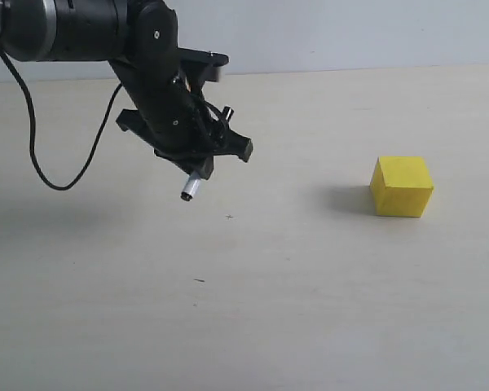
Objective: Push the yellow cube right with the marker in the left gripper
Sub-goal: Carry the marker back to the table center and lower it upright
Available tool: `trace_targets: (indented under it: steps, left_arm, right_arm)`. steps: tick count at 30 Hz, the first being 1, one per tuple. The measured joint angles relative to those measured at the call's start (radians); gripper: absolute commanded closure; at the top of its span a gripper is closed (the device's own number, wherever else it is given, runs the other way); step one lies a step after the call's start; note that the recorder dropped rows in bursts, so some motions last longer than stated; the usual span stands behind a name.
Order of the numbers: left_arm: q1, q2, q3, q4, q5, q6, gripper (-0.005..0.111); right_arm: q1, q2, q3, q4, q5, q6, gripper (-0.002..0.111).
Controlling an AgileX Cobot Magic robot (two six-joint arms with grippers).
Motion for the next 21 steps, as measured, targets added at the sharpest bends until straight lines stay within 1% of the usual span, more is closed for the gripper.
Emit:
trace_targets:
  steps: [3, 4, 6, 10, 13, 21]
  left_arm:
    - [-0.026, -0.002, 0.004, -0.019, 0.032, -0.092, 0.107]
    - [-0.031, 0.000, 0.004, -0.031, 0.047, -0.171, 0.107]
    - [-0.035, 0.014, 0.017, -0.063, 0.058, -0.256, 0.107]
    - [-0.055, 0.025, 0.062, -0.090, 0.035, -0.325, 0.107]
    - [-0.055, 0.027, 0.070, -0.093, 0.000, -0.359, 0.107]
    - [-0.055, 0.120, 0.070, -0.138, -0.065, -0.368, 0.107]
  right_arm:
    - [0.000, 0.000, 0.000, 0.000, 0.000, 0.000, 0.108]
    - [0.000, 0.000, 0.000, 0.000, 0.000, 0.000, 0.108]
    - [0.000, 0.000, 0.000, 0.000, 0.000, 0.000, 0.108]
    - [0.000, 0.000, 0.000, 0.000, 0.000, 0.000, 0.108]
    - [0.000, 0.000, 0.000, 0.000, 0.000, 0.000, 0.108]
    - [0.000, 0.000, 0.000, 0.000, 0.000, 0.000, 0.108]
